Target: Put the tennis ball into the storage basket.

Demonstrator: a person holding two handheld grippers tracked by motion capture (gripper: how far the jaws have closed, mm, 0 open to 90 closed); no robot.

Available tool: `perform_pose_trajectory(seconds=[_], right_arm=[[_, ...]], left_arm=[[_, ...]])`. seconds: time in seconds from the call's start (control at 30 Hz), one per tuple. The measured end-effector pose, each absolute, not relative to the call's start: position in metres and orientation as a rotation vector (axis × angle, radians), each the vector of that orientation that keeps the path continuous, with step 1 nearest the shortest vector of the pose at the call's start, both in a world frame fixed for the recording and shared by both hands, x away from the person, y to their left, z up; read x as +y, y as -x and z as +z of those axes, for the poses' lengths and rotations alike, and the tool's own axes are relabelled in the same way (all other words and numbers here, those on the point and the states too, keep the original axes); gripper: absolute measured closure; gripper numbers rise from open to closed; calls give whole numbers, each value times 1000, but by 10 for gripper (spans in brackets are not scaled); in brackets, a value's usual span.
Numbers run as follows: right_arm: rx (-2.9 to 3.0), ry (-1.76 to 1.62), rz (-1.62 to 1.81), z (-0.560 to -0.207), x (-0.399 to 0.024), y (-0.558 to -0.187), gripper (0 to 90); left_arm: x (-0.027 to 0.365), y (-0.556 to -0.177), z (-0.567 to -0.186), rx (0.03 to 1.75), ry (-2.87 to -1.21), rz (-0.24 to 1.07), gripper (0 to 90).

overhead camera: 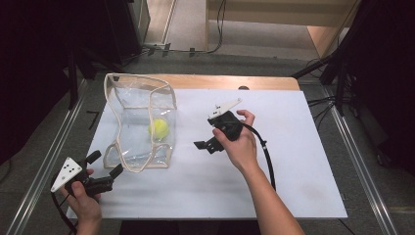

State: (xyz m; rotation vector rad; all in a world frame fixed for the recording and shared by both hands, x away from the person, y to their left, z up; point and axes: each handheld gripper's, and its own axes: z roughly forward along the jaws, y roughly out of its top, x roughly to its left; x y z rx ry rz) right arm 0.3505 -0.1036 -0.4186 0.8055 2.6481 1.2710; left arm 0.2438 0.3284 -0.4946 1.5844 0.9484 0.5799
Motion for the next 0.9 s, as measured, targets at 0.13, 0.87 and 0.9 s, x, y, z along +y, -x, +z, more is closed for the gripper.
perform_pose_trajectory(seconds=[0.13,0.87,0.9], right_arm=[[2623,-823,1286,-425,-114,-347,0],[2518,-959,1279,-457,-162,-323,0],[2512,-969,1279,-458,-165,-322,0]], left_arm=[[328,-244,-495,949,-1584,580,0],[328,-243,-495,944,-1587,581,0],[328,-243,-495,942,-1587,581,0]])
